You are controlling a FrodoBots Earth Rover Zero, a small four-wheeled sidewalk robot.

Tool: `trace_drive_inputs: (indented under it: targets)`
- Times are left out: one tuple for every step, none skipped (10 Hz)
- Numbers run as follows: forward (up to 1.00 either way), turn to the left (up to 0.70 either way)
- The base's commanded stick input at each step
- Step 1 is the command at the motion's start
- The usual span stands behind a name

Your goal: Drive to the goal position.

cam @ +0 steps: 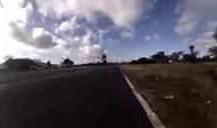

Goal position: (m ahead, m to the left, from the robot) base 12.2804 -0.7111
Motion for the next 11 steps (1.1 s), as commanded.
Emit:
trace_drive_inputs:
  targets:
    - [0.50, -0.50]
    - [0.50, -0.50]
    - [0.50, -0.50]
    - [0.50, -0.50]
    - [0.50, 0.00]
    - [0.50, 0.00]
    - [0.50, 0.00]
    - [0.50, 0.00]
    - [0.50, 0.00]
    - [0.50, 0.00]
    - [0.50, 0.00]
